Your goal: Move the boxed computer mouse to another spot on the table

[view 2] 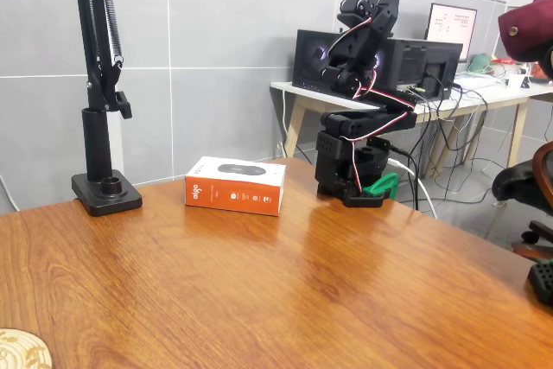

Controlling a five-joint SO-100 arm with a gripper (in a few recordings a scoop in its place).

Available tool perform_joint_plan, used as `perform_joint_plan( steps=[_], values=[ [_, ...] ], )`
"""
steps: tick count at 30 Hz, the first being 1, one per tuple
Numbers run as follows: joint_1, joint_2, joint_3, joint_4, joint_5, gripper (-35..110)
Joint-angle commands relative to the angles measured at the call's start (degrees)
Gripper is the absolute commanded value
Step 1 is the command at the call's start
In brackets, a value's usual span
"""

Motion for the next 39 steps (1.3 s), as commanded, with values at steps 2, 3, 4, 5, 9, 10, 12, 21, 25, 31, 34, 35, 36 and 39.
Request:
perform_joint_plan(
  steps=[2, 3, 4, 5, 9, 10, 12, 21, 25, 31, 34, 35, 36, 39],
  values=[
    [-0.7, 0.1, 0.0, -0.1, 0.6, 0],
    [-0.7, 0.1, 0.0, -0.1, 1.8, 0],
    [-0.8, 0.1, 0.0, 0.0, 3.0, 2],
    [-0.8, 0.1, 0.0, 0.0, 4.9, 0],
    [-0.8, 0.1, 0.0, 0.0, 9.1, 0],
    [-0.8, 0.1, 0.0, 0.0, 9.6, 0],
    [-0.8, 0.1, 0.0, 0.0, 10.4, 0],
    [-0.8, 0.1, 0.0, 0.0, 11.1, 0],
    [-0.8, 0.1, 0.0, 0.0, 11.2, 0],
    [-0.8, 0.1, 0.0, 0.0, 11.2, 0],
    [-0.8, 0.1, 0.0, 0.0, 11.2, 0],
    [-0.8, 0.1, 0.0, 0.0, 11.2, 0],
    [-0.8, 0.1, 0.0, 0.0, 11.2, 0],
    [-0.8, 0.1, 0.0, 0.0, 11.2, 0]
  ],
)
